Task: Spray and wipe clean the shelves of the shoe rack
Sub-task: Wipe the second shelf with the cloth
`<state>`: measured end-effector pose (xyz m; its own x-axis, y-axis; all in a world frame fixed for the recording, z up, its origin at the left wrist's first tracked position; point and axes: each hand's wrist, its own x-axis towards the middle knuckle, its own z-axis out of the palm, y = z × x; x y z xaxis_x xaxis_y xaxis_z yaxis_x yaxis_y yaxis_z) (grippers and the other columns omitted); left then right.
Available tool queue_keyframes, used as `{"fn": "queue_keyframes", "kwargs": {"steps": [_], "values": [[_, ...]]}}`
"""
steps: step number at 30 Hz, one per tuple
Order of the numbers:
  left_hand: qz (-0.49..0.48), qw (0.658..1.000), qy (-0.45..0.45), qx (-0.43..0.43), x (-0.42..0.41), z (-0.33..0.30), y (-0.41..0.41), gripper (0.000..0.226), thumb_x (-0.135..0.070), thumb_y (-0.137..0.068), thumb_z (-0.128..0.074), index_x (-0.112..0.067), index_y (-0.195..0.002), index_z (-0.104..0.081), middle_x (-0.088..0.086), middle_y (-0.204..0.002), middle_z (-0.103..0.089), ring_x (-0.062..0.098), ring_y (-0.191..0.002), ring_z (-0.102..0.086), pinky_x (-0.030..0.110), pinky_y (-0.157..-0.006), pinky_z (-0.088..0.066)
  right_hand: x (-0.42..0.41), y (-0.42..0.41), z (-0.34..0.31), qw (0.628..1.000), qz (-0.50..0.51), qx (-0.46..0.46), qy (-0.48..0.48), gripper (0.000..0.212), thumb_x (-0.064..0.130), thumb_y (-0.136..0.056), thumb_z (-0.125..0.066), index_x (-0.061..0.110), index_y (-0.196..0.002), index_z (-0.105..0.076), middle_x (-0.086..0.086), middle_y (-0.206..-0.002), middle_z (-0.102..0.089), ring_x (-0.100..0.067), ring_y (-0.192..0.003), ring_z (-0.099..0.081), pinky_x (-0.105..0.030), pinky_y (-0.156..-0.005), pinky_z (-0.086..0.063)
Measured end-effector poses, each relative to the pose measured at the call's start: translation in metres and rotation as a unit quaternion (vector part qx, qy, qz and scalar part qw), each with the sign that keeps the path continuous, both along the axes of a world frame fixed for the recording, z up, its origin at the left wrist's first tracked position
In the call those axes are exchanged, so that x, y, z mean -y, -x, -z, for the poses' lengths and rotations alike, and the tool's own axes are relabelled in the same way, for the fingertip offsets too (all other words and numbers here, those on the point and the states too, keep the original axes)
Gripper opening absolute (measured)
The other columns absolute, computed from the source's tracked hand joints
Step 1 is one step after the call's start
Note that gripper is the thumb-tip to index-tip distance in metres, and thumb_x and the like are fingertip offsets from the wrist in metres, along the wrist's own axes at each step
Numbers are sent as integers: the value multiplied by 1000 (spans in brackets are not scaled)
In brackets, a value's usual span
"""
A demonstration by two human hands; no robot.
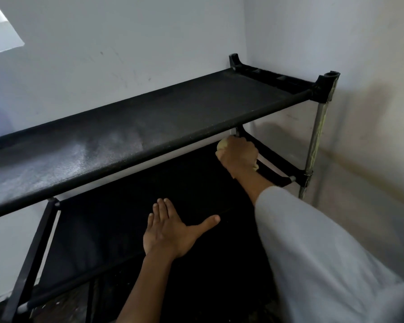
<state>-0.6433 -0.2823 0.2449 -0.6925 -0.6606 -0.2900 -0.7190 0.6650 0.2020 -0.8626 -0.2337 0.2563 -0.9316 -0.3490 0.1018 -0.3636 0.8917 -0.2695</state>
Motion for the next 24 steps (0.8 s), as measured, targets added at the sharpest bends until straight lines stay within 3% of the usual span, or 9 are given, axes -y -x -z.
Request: {"fn": "queue_keyframes", "kwargs": {"steps": [2,4,6,8,13,18,22,24], "values": [[-10,1000,2,-8,-2,2,3,148,-104,-38,-17,-9,-148,16,7,-157,18,17,-145,13,34,-116,4,16,-22,-5,999,-29,30,27,33,40,-86,-62,17,-109,-64,-6,-103,-67,-22,-90,-65,-28,-72,-50],[-20,1000,1,-7,-2,3,4,150,-103,-36,-17,-8,-148,16,8,-157,19,18,-145,13,34,-116,4,28,-59,-7,986,-143,69,52,39,46,-79,-66,22,-109,-66,-4,-103,-68,-23,-95,-65,-28,-78,-51],[-30,1000,-2,8,0,2,5,139,-96,-50,-26,-6,-147,18,11,-156,20,20,-145,15,35,-118,3,30,-102,-4,959,-277,57,23,46,45,-79,-67,26,-121,-62,-4,-111,-65,-25,-103,-62,-33,-83,-49],[-33,999,1,18,-1,0,5,129,-86,-62,-34,-3,-146,19,14,-156,20,22,-145,16,37,-119,3,25,-120,2,942,-334,31,9,54,38,-84,-66,30,-135,-50,-6,-121,-58,-27,-110,-56,-37,-85,-45],[-52,999,-13,-5,-4,-3,4,157,-103,-31,-25,-6,-147,16,9,-157,18,19,-145,13,36,-117,2,-3,-77,5,959,-282,3,19,56,38,-81,-65,33,-134,-48,-7,-121,-56,-31,-109,-56,-33,-78,-38],[-48,999,-23,-3,2,3,3,157,-106,-30,-21,-9,-146,19,8,-156,22,20,-144,17,36,-115,4,-15,13,6,995,-84,-48,6,28,32,-87,-61,19,-111,-61,-8,-104,-62,-27,-94,-62,-33,-80,-49],[-45,999,-16,-2,3,7,5,156,-107,-30,-19,-9,-145,21,9,-155,24,20,-144,19,35,-114,7,14,29,4,998,-19,-64,-1,29,35,-92,-57,11,-105,-64,-9,-99,-66,-25,-88,-63,-31,-75,-49],[-48,999,-19,-1,1,5,5,157,-106,-29,-19,-9,-145,22,9,-155,24,20,-144,18,35,-115,7,26,18,6,997,-36,-65,16,29,38,-90,-59,13,-104,-64,-8,-98,-67,-25,-89,-63,-30,-76,-49]]}}
